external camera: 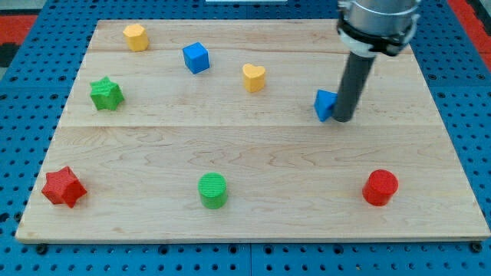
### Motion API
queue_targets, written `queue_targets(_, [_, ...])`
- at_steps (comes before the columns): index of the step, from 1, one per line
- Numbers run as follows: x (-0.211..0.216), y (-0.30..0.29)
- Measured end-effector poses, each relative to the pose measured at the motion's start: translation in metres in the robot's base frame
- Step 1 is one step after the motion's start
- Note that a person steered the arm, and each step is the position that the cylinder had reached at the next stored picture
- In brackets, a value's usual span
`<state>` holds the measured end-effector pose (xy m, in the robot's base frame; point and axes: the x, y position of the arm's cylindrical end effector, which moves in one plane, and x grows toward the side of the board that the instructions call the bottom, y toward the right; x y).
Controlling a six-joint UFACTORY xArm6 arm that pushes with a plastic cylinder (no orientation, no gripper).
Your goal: Push the blue triangle towards the center of the board
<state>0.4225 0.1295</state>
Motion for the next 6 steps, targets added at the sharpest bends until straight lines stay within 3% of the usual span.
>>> queue_targets(2, [-0.019,-0.021])
queue_targets(3, [-0.051,0.015])
queue_targets(4, [-0.066,-0.017])
queue_targets(6, [-0.04,-0.071])
